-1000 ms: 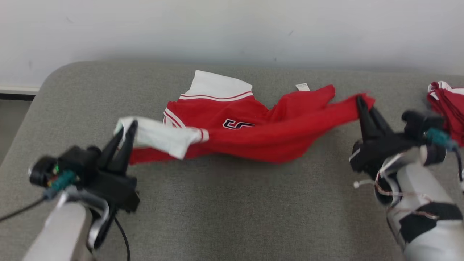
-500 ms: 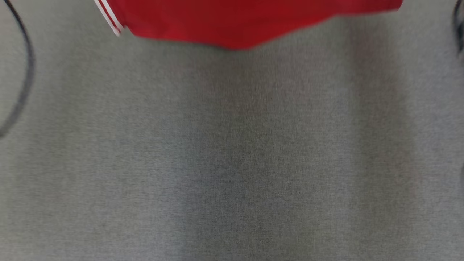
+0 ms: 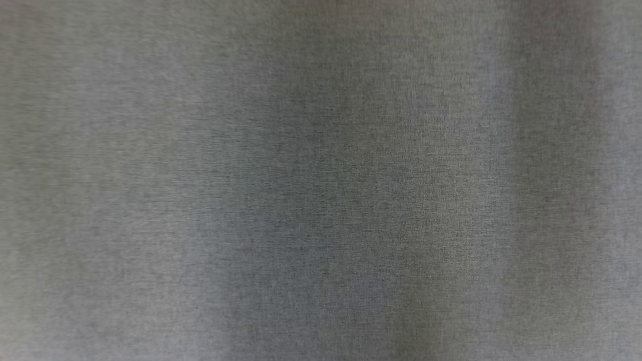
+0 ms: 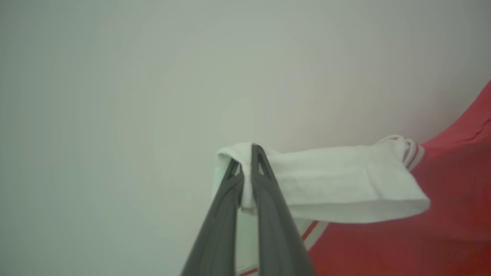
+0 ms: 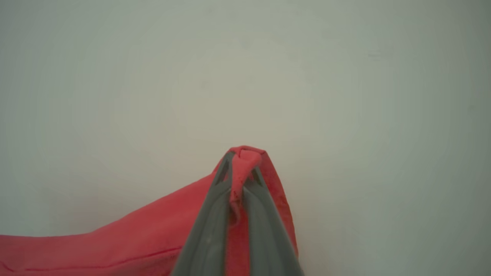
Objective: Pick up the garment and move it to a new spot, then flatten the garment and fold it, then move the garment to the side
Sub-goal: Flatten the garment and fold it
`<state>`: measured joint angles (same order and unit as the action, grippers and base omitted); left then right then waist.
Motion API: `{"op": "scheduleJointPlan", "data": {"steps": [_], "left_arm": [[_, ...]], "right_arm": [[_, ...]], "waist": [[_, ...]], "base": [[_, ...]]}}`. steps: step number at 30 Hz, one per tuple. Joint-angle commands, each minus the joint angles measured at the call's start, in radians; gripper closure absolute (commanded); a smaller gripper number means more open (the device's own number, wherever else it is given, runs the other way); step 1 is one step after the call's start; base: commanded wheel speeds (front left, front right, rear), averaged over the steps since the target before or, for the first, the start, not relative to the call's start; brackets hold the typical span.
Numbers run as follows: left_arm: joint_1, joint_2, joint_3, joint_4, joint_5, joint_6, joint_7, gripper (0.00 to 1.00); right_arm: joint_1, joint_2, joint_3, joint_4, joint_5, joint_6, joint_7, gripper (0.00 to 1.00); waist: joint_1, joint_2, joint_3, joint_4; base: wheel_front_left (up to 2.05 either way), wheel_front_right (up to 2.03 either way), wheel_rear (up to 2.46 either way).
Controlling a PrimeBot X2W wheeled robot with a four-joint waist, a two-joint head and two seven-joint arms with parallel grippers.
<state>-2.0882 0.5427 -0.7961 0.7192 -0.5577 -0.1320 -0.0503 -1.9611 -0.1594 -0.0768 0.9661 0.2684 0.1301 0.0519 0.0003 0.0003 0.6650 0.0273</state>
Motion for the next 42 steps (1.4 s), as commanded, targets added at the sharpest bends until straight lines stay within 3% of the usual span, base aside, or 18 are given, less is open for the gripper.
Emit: {"op": "scheduleJointPlan", "data": {"steps": [1, 11, 23, 34, 42], "left_arm": [[-0.051, -0.008, -0.015, 0.032, -0.005, 0.003, -0.013, 1.00], [-0.221, -0.089, -0.127, 0.167, -0.047, 0.003, -0.073, 1.00], [-0.235, -0.087, -0.234, 0.215, -0.142, 0.003, -0.112, 1.00], [-0.057, -0.101, -0.218, 0.199, -0.233, 0.007, -0.210, 1.00], [0.263, -0.063, -0.097, -0.007, -0.211, 0.073, -0.215, 1.00]], "right_arm": [[-0.024, 0.006, -0.004, 0.014, -0.025, 0.000, -0.010, 1.00], [-0.146, 0.000, -0.062, 0.078, -0.140, 0.000, -0.035, 1.00], [-0.126, 0.025, -0.125, 0.093, -0.217, 0.000, -0.053, 1.00], [0.040, 0.047, -0.106, 0.077, -0.206, 0.000, -0.100, 1.00], [0.326, 0.059, -0.021, 0.015, -0.037, 0.000, -0.134, 1.00]], "waist": [[-0.0003, -0.0003, 0.036, -0.014], [-0.0003, -0.0003, 0.053, 0.007], [-0.0003, -0.0003, 0.089, -0.008], [-0.0003, -0.0003, 0.048, -0.019], [-0.0003, -0.0003, -0.083, -0.033]], "base": [[0.00, 0.00, 0.00], [0.00, 0.00, 0.00], [0.00, 0.00, 0.00], [0.00, 0.00, 0.00], [0.00, 0.00, 0.00]]}}
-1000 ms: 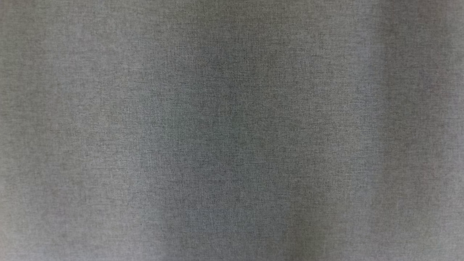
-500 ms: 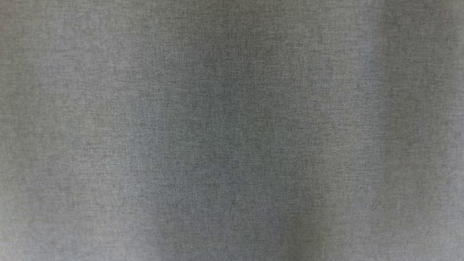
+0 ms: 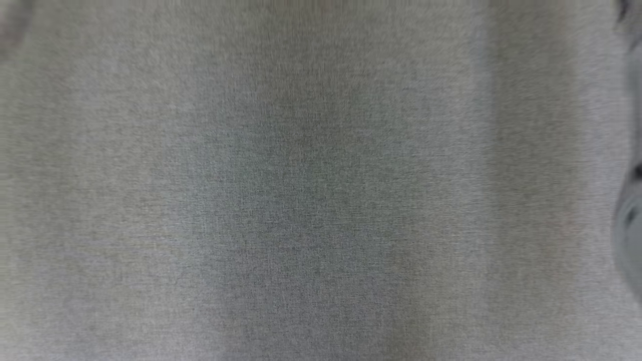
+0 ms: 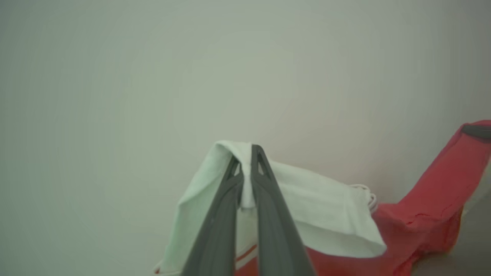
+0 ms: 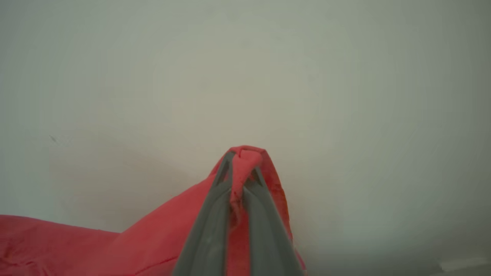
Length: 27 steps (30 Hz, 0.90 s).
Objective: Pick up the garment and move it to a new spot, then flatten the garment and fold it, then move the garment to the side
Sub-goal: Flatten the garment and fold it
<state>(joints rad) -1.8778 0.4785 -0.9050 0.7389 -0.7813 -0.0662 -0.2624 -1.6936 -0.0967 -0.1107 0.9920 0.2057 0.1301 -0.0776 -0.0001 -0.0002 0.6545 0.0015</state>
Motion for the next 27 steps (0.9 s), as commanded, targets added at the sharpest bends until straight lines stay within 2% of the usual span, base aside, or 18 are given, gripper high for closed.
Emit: {"op": "scheduleJointPlan", "data": {"steps": [1, 5, 10, 11, 13, 14, 20, 27], "left_arm": [[0.097, 0.003, 0.033, -0.059, 0.015, 0.023, -0.003, 1.00], [0.284, 0.015, 0.104, -0.200, 0.029, 0.071, -0.003, 1.00], [0.520, 0.063, 0.169, -0.390, 0.039, 0.143, -0.003, 1.00], [0.625, 0.081, 0.181, -0.475, 0.043, 0.178, -0.003, 1.00], [0.726, 0.108, 0.195, -0.552, 0.040, 0.214, -0.003, 1.00], [0.726, 0.108, 0.195, -0.552, 0.040, 0.214, -0.003, 1.00], [1.015, 0.149, 0.208, -0.756, 0.043, 0.317, -0.003, 1.00], [1.292, 0.134, 0.224, -0.910, 0.041, 0.416, -0.003, 1.00]], "right_arm": [[0.100, -0.003, 0.028, -0.027, 0.050, 0.000, -0.007, 1.00], [0.266, -0.024, 0.085, -0.114, 0.164, 0.000, 0.002, 1.00], [0.495, -0.066, 0.161, -0.253, 0.295, 0.000, 0.029, 1.00], [0.595, -0.086, 0.183, -0.313, 0.344, 0.000, 0.042, 1.00], [0.693, -0.107, 0.200, -0.378, 0.382, 0.000, 0.050, 1.00], [0.693, -0.107, 0.200, -0.378, 0.382, 0.000, 0.050, 1.00], [1.004, -0.147, 0.178, -0.570, 0.461, 0.000, 0.077, 1.00], [1.326, -0.093, 0.093, -0.760, 0.461, 0.000, 0.125, 1.00]], "waist": [[0.0001, 0.0002, -0.094, -0.007], [0.0001, 0.0002, -0.176, -0.007], [0.0001, 0.0002, -0.259, -0.014], [0.0001, 0.0002, -0.291, -0.014], [0.0001, 0.0002, -0.319, -0.015], [0.0001, 0.0002, -0.319, -0.015], [0.0001, 0.0002, -0.384, -0.001], [0.0001, 0.0002, -0.422, 0.005]], "base": [[0.00, 0.00, 0.00], [0.00, 0.00, 0.00], [0.00, 0.00, 0.00], [0.00, 0.00, 0.00], [0.00, 0.00, 0.00], [0.00, 0.00, 0.00], [0.00, 0.00, 0.00], [0.00, 0.00, 0.00]]}}
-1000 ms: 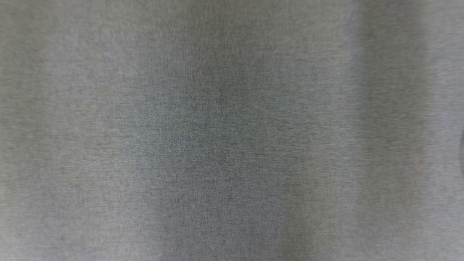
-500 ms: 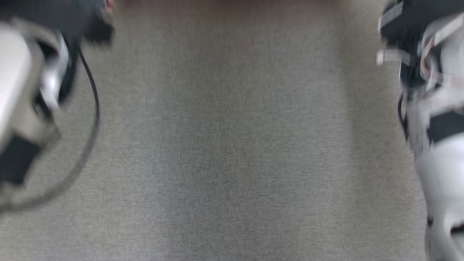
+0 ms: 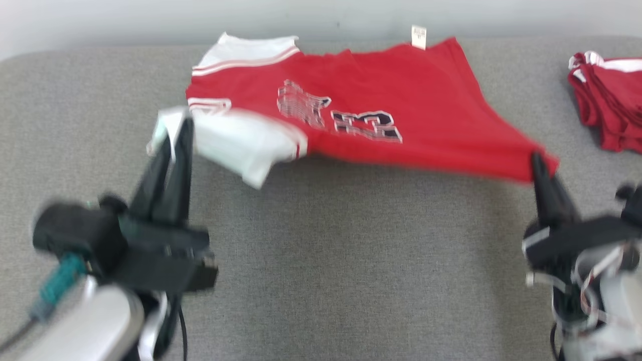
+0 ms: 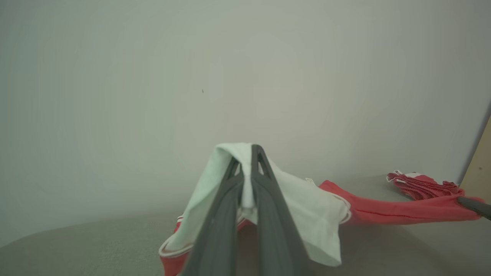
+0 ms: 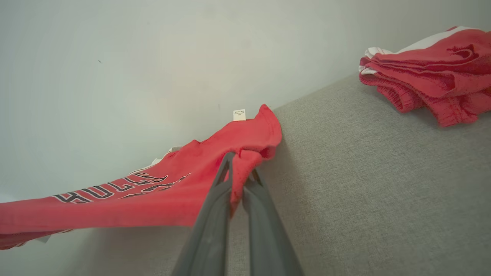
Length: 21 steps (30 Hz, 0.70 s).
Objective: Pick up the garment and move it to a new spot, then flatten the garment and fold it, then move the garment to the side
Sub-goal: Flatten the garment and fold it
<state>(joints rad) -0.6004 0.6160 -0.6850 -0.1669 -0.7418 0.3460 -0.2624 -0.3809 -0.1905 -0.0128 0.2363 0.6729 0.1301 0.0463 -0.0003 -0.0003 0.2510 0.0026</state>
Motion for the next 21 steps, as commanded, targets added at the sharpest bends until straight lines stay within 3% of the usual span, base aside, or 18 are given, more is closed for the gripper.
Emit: {"op": "scheduleJointPlan", "data": {"steps": [1, 11, 21], "left_arm": [[0.053, -0.006, 0.006, -0.017, 0.002, 0.014, -0.003, 1.00], [0.398, -0.056, 0.016, -0.067, 0.001, 0.044, -0.003, 1.00], [0.644, -0.145, -0.004, 0.010, -0.003, 0.001, -0.003, 1.00]], "right_arm": [[0.051, 0.012, -0.014, -0.026, -0.010, 0.000, 0.009, 1.00], [0.357, 0.102, -0.118, -0.135, -0.049, 0.000, 0.060, 1.00], [0.548, 0.128, -0.202, -0.163, -0.104, 0.000, 0.106, 1.00]], "waist": [[0.0003, 0.0003, -0.025, 0.003], [0.0003, 0.0003, -0.112, 0.015], [0.0003, 0.0003, -0.209, 0.050]], "base": [[0.00, 0.00, 0.00], [0.00, 0.00, 0.00], [0.00, 0.00, 0.00]]}}
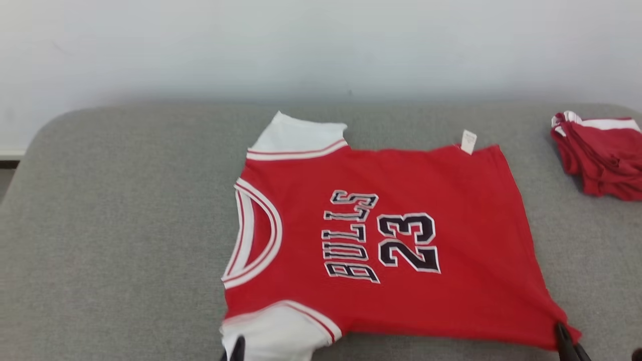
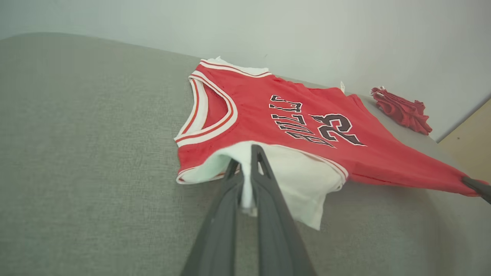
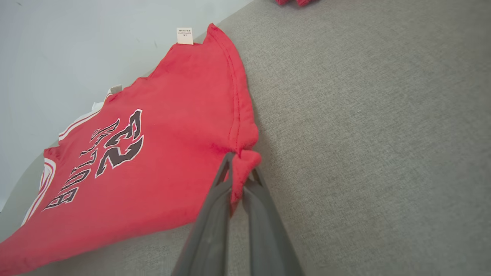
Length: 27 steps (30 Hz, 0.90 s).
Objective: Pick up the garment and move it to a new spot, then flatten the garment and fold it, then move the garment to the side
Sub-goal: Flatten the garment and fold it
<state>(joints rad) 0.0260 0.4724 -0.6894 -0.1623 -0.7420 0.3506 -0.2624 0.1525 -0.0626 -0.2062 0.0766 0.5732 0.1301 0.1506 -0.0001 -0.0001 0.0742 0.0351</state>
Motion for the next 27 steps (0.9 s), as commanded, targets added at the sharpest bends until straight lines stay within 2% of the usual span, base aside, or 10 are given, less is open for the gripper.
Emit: {"op": "scheduleJointPlan", "data": {"steps": [1, 6, 12, 27], "left_arm": [[0.035, -0.010, 0.002, 0.011, -0.001, -0.006, -0.003, 1.00], [0.092, -0.034, -0.002, 0.053, -0.002, -0.040, -0.003, 1.00], [0.061, -0.051, 0.010, 0.088, 0.027, -0.079, -0.003, 1.00], [-0.248, -0.019, 0.008, 0.234, 0.099, -0.209, 0.055, 1.00]], "right_arm": [[0.028, 0.002, -0.014, -0.009, -0.008, 0.000, 0.009, 1.00], [0.085, 0.009, -0.050, -0.029, -0.024, 0.000, 0.053, 1.00], [0.082, 0.012, -0.051, -0.030, -0.027, 0.000, 0.076, 1.00], [-0.130, 0.012, -0.003, 0.059, -0.023, 0.000, 0.147, 1.00]], "waist": [[0.0001, 0.0001, -0.039, 0.021], [0.0001, 0.0001, -0.057, 0.040], [0.0001, 0.0001, -0.051, 0.038], [0.0001, 0.0001, 0.032, -0.021]], "base": [[0.00, 0.00, 0.00], [0.00, 0.00, 0.00], [0.00, 0.00, 0.00], [0.00, 0.00, 0.00]]}}
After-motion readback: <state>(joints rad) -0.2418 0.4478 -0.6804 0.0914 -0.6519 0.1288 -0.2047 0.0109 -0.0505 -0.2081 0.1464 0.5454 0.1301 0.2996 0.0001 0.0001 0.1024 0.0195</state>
